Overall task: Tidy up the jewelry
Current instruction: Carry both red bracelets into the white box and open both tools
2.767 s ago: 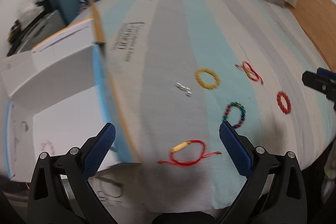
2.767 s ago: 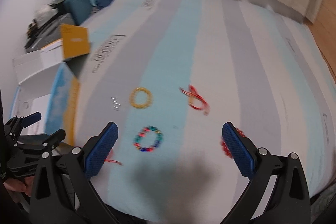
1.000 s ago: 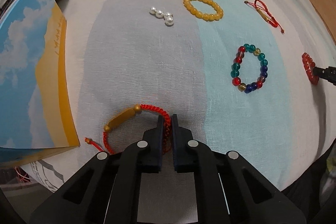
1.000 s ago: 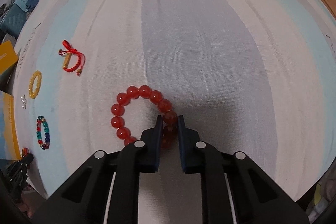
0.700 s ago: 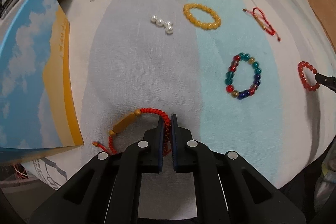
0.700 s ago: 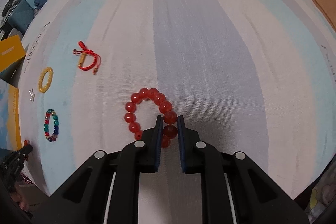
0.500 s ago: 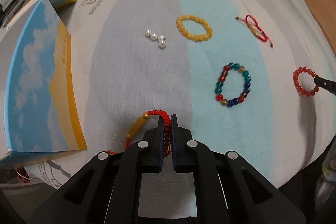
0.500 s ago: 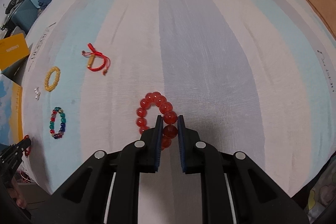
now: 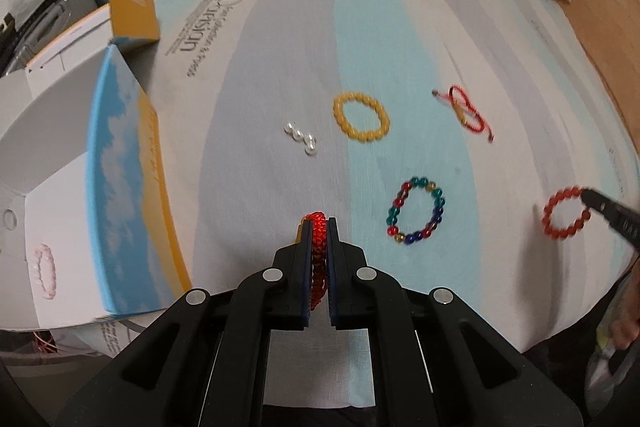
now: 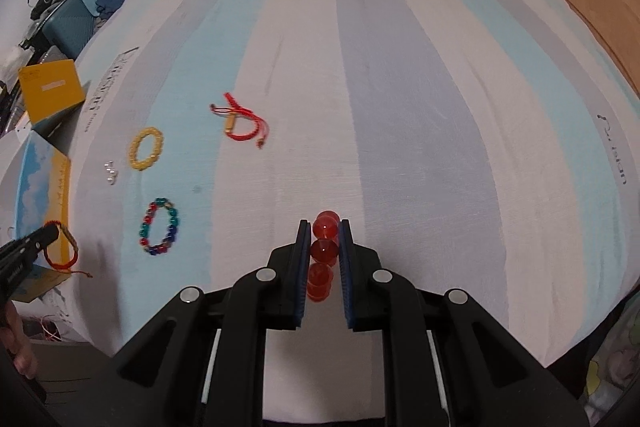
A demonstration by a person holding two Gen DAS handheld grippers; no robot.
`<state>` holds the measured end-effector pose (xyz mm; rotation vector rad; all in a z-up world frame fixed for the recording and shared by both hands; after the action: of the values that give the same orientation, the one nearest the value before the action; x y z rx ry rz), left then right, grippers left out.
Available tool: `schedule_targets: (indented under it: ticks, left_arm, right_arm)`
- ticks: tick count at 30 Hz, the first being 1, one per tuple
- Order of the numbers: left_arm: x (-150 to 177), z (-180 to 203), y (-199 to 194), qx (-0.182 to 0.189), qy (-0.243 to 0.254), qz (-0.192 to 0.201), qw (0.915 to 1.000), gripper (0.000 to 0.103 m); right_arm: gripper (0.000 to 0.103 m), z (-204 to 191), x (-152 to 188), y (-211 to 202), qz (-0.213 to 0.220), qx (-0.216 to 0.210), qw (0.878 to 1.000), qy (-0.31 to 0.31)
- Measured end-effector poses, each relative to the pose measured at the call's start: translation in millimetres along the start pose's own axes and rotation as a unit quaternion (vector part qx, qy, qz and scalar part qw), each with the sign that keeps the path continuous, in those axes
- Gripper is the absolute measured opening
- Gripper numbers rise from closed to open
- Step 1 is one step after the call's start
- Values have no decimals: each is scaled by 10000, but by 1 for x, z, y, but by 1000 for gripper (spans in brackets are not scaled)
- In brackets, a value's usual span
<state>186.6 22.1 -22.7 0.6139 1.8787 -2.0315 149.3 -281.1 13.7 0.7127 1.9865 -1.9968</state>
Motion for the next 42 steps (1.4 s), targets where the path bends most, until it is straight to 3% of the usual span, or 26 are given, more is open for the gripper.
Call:
schedule_targets:
  ticks: [10,20,31,42]
  left_arm:
    - [-19,-22,-35,-147,-123,94,9998,5]
    - [-26,-68,-71,-264,-387,307,9984,5]
    - [-29,-154,-115,-628,-820,561,9931,5]
    - [-11,-251,-144,-1031,-1274,601,9847,5]
  right_arm:
    - [13,-33,-16,-36,185,-133,9996,-149]
    - [13,-100,-41,-63,458,-398,9967,-532]
    - [13,-221,-50,-86,669,-873,9870,-1174]
    - [13,-356,-34,-98,704,-1476,9696,-1823]
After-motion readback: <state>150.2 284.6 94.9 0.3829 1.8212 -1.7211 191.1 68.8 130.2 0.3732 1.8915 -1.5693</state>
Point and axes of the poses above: each gripper's, at about its wrist camera, not at the fingertips, and y roughly the way its jaws point, z to its right, x to its underside, the point moved 4 cm from there along y, roughly the way its jaws point, and after that the axes turned 7 degrees about z, right-handed, at the moved point
